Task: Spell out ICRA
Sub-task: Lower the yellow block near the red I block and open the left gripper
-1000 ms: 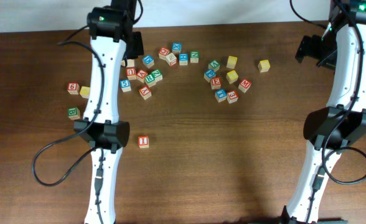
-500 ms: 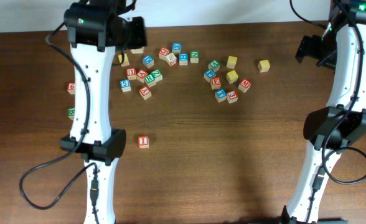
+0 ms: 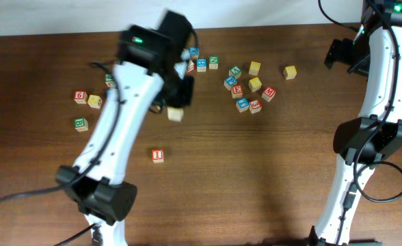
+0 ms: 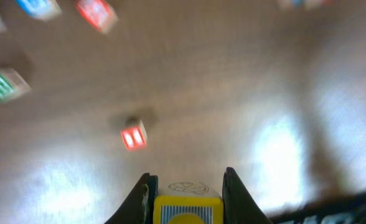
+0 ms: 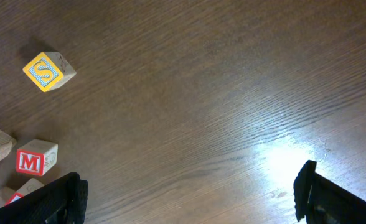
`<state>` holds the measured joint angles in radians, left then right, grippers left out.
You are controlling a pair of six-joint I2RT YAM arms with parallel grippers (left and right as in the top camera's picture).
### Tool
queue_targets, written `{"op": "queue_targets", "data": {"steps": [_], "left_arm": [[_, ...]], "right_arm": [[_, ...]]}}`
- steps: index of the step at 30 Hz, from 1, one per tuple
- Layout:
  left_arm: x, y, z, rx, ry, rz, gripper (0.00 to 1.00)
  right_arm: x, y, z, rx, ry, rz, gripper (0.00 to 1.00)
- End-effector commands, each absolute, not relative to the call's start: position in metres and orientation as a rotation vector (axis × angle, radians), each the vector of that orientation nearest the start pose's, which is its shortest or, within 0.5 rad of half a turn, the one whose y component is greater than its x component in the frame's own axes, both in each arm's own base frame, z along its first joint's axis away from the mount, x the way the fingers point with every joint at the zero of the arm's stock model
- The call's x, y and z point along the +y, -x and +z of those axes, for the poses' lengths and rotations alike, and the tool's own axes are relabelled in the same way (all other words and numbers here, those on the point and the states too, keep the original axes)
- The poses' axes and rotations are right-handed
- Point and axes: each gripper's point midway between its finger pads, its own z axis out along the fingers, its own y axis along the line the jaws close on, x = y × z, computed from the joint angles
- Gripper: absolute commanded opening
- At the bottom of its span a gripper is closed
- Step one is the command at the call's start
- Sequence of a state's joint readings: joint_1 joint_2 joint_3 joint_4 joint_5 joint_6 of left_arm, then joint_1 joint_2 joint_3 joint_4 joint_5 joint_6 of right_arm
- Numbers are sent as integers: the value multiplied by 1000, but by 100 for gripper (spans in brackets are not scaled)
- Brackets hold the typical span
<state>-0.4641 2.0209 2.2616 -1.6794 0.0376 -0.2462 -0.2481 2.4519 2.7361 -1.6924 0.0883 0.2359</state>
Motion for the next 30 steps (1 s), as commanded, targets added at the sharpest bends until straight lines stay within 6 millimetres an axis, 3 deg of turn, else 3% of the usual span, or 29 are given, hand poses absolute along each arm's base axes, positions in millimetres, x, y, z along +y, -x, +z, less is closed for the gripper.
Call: {"op": "queue_targets", "data": {"steps": [1, 5, 10, 20, 23, 30], "left_arm": [[-196, -326, 181, 3090, -431, -57, 4], [-217, -318, 143, 3100, -450, -30, 4], [-214, -312, 99, 3119, -383, 71, 4], [-217, -319, 32, 3063, -200, 20, 3], [-212, -330, 24, 3010, -158, 49, 3], [-209, -349, 27, 2920, -106, 94, 5]], "right_arm": [[-130, -462, 169, 2882, -727, -129, 98], [-130, -462, 169, 2882, -727, -129, 98], [-130, -462, 169, 2882, -727, -129, 98], [-130, -462, 169, 2882, -727, -129, 98], [-130, -462, 169, 2882, -727, -129, 98], [-130, -462, 169, 2882, -728, -129, 99]]}}
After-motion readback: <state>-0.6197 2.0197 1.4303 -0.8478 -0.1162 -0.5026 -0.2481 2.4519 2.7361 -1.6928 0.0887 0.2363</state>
